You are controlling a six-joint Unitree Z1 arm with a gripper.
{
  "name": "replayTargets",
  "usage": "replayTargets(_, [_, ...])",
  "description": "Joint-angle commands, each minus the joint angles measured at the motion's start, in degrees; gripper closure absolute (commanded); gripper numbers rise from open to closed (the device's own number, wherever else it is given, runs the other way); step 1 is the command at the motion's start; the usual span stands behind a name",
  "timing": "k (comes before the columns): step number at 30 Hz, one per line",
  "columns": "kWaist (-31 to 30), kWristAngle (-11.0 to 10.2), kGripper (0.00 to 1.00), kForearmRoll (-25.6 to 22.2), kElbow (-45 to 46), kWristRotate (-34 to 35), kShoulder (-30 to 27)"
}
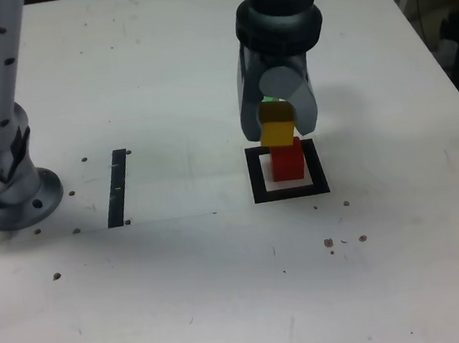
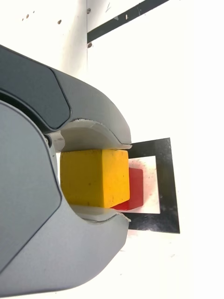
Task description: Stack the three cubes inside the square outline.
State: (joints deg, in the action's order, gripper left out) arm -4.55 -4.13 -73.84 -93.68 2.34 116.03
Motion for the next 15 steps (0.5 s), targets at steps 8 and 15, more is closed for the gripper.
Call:
replayTargets(8, [-0.02, 1.2, 0.74, 3.29, 2.05, -0.14, -1.0])
replayTargets(15, [-0.24, 1.12, 0.74, 3.57, 2.21, -0.16, -1.64])
